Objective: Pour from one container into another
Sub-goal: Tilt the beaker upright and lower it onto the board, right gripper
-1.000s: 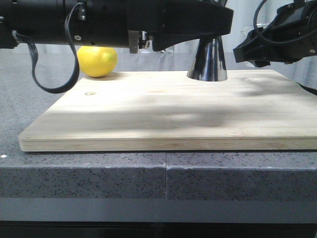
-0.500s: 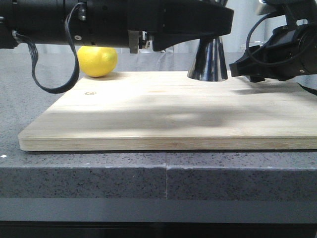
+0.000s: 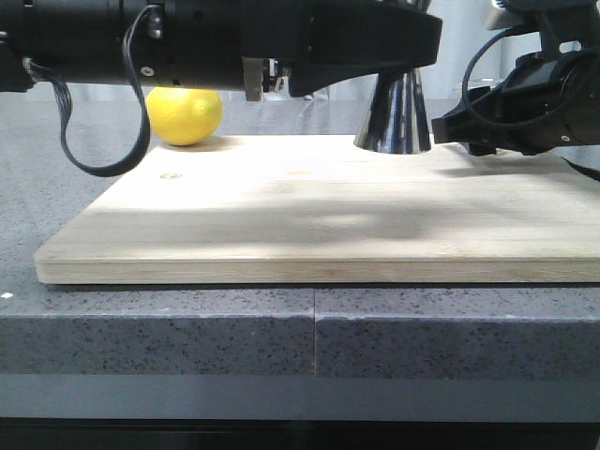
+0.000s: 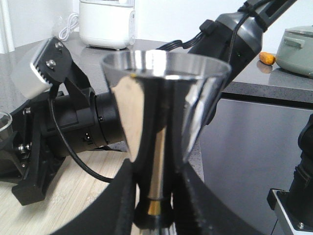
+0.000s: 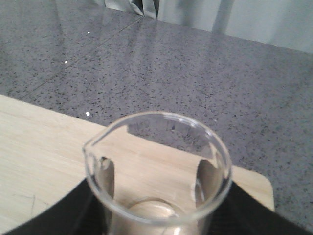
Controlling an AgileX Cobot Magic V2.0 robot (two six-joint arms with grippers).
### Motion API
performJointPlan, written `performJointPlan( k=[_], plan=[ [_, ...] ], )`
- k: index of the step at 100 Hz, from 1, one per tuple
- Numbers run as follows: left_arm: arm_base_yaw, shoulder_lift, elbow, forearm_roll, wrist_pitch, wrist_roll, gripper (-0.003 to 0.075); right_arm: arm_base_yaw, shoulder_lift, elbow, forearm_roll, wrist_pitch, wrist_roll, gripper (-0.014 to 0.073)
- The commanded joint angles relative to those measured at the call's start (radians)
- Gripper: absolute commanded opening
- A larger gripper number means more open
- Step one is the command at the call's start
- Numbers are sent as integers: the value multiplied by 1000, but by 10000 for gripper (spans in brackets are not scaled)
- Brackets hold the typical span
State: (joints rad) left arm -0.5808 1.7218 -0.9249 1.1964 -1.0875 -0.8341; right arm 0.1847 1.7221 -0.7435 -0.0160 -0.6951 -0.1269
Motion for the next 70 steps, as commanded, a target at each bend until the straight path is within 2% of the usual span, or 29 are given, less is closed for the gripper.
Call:
performJointPlan(
  k=[1, 32, 39, 56, 70],
  plan=[
    [0, -52, -29, -63, -78, -7, 58, -7, -28, -18, 2, -54, 4, 264],
    [0, -52, -29, -63, -78, -7, 58, -7, -28, -18, 27, -30, 4, 269],
    [0, -52, -29, -63, -78, -7, 58, -7, -28, -18, 27, -27, 4, 313],
    [0, -52, -29, -63, -78, -7, 58, -5, -32, -18, 45, -27, 9, 479],
    [0, -52, -29, -63, -78, -7, 58, -5, -32, -18, 45, -27, 9, 518]
  ],
)
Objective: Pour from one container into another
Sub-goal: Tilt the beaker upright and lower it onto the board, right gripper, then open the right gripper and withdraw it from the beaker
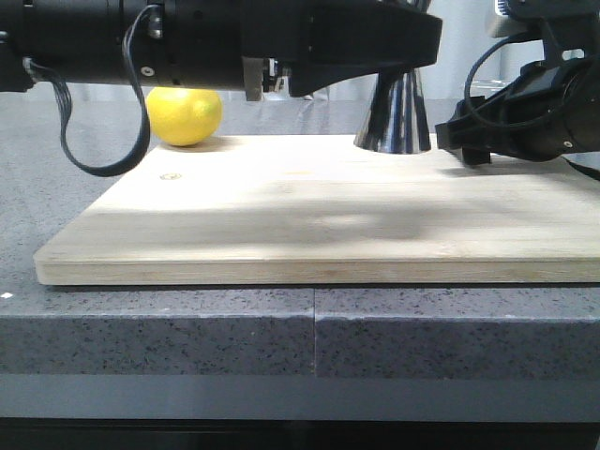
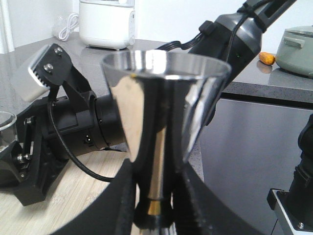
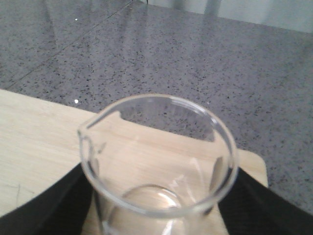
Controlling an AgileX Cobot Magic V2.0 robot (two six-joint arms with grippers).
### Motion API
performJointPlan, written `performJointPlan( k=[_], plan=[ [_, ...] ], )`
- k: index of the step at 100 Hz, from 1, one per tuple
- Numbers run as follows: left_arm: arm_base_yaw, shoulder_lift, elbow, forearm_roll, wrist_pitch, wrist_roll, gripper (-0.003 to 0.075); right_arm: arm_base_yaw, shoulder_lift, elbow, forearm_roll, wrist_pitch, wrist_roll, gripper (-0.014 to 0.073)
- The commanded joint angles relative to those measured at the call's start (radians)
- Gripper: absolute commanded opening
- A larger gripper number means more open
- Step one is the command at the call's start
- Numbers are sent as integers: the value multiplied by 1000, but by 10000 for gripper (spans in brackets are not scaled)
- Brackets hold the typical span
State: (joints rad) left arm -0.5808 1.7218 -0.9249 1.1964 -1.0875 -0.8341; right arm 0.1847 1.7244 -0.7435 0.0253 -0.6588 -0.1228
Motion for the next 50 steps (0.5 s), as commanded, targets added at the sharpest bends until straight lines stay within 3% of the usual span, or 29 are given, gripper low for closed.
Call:
performJointPlan(
  k=[1, 50],
  plan=[
    [0, -52, -29, -63, -78, -7, 58, -5, -34, -18, 4, -64, 5, 518],
    [0, -52, -29, -63, -76, -7, 58, -5, -163, -18, 4, -53, 5, 518]
  ],
)
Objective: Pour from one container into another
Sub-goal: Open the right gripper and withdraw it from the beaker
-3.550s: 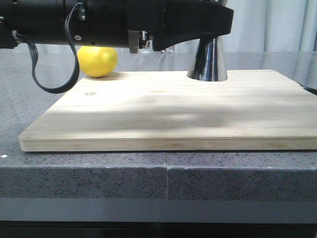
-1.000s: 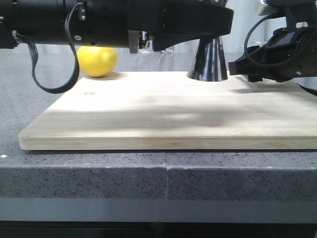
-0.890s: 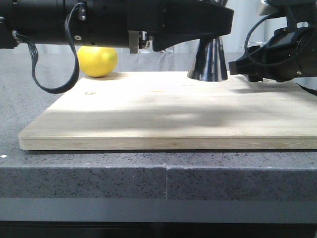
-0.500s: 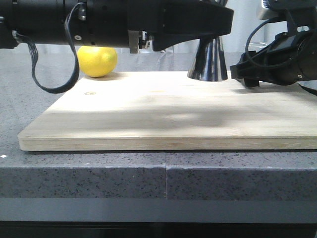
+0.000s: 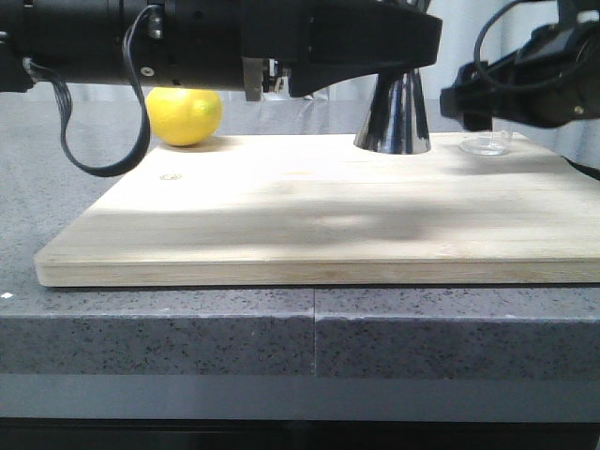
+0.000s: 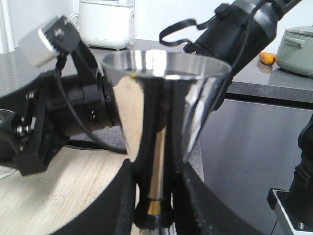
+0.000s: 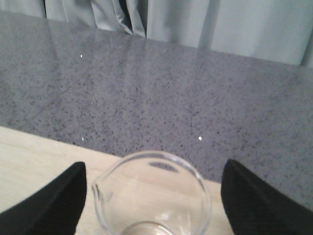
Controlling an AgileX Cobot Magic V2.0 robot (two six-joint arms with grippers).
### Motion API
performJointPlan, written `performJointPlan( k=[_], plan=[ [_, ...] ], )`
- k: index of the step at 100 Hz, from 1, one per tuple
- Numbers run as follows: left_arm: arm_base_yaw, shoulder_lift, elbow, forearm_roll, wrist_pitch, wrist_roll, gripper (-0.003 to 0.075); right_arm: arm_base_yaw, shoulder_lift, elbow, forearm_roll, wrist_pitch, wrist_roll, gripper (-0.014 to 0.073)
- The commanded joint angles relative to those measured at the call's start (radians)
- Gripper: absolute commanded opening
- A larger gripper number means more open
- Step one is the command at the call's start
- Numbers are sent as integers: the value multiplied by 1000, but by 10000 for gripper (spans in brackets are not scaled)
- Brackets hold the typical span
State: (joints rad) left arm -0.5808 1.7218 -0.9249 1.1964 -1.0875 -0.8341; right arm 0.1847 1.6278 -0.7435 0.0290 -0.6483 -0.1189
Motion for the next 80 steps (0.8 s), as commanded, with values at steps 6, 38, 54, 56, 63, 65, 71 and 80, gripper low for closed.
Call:
performJointPlan(
  k=[6, 38, 54, 56, 63, 65, 71, 80],
  plan=[
    [0, -52, -29, -63, -76, -7, 58, -5, -85, -18, 0, -61, 1, 518],
    [0, -52, -29, -75, -54, 3, 58, -5, -245, -18, 0, -59, 1, 517],
    [0, -52, -29, -117, -40, 57, 58, -5, -347, -18, 0, -59, 1, 516],
    [0, -52, -29, -127, -40, 64, 58, -5, -360, -18, 0, -56, 1, 516],
    [0, -52, -29, -152, -37, 88, 58, -5, -399, -18, 0, -46, 1, 516],
    [0, -52, -29, -160, -33, 90, 58, -5, -409, -18, 0, -40, 1, 516],
    [0, -52, -29, -176, -23, 107, 58, -5, -438, -18, 0, -21, 1, 516],
    [11, -52, -29, -186, -19, 125, 58, -5, -474, -18, 0, 7, 1, 516]
  ],
)
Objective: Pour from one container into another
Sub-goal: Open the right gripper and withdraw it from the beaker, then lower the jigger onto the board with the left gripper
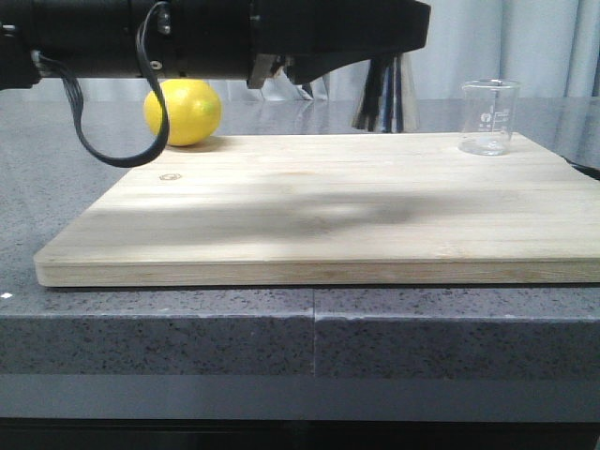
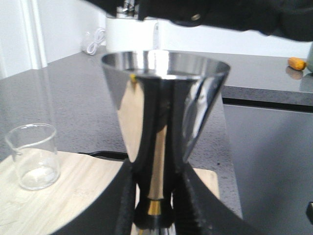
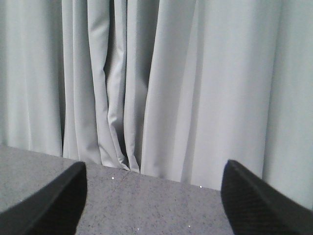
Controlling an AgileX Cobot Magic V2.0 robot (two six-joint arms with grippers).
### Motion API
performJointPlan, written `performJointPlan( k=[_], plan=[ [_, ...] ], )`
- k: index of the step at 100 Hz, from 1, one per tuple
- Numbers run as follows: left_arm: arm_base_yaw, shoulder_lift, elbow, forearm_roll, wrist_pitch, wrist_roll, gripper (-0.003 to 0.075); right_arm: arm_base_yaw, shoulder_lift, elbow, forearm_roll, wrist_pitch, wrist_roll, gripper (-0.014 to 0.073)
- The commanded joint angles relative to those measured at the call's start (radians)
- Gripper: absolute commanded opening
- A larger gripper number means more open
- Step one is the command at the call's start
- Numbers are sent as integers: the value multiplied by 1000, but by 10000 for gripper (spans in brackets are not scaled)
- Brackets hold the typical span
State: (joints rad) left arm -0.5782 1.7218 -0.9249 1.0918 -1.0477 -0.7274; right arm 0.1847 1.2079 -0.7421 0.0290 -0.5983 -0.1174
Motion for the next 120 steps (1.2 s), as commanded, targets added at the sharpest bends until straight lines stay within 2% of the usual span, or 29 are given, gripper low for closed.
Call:
performJointPlan(
  k=[1, 48, 81, 120],
  plan=[
    [11, -52, -29, -84, -59, 21, 58, -5, -59, -20, 0, -39, -1, 516],
    [155, -2, -29, -125, -98, 25, 58, -3, -126, -20, 0, 43, -1, 516],
    [171, 95, -29, -144, -171, 27, 58, -2, -131, -20, 0, 58, -1, 516],
    [172, 156, -29, -145, -194, 77, 58, -2, -136, -20, 0, 91, -1, 516]
  ],
)
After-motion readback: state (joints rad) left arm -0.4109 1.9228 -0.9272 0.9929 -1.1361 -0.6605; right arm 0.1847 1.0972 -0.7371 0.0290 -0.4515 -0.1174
